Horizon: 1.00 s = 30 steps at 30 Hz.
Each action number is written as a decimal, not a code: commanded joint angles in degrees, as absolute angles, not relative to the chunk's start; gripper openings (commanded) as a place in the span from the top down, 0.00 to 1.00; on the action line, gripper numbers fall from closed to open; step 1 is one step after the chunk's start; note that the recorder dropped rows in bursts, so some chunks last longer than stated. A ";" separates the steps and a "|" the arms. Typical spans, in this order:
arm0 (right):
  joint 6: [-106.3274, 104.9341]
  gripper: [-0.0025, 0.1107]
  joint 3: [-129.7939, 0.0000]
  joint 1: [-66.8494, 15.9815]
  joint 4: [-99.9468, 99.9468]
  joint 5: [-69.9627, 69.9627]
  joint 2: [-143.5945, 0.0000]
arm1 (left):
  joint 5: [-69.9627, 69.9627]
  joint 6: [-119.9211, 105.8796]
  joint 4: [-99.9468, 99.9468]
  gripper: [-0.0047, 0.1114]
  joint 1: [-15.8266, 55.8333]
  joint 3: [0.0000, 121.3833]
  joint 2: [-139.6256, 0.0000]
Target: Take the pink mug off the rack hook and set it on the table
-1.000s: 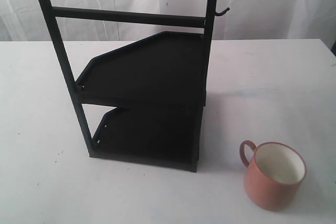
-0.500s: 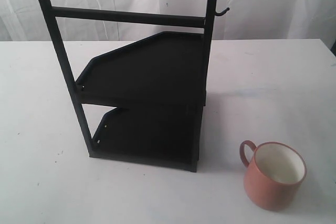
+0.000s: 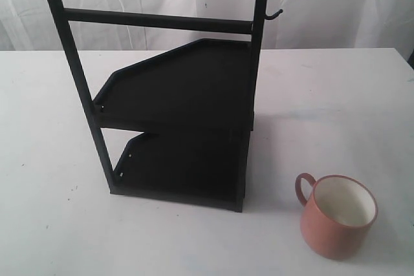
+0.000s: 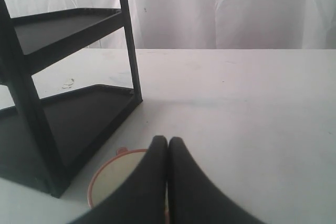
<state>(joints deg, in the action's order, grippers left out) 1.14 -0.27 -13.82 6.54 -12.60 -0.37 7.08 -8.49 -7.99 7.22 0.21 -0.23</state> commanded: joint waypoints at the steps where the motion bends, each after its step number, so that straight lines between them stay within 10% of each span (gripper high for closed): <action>1: 1.32 0.98 0.00 -13.61 6.15 -12.81 0.00 | 7.28 -8.19 -8.28 0.96 6.97 0.00 0.00; 30: 2.78 0.98 0.00 -13.61 6.15 -12.79 0.00 | 7.28 -8.19 -8.28 0.96 6.97 0.00 0.00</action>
<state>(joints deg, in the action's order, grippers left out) 2.46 -0.27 -13.82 6.41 -12.60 -0.37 7.08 -8.49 -7.99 7.22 0.21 -0.23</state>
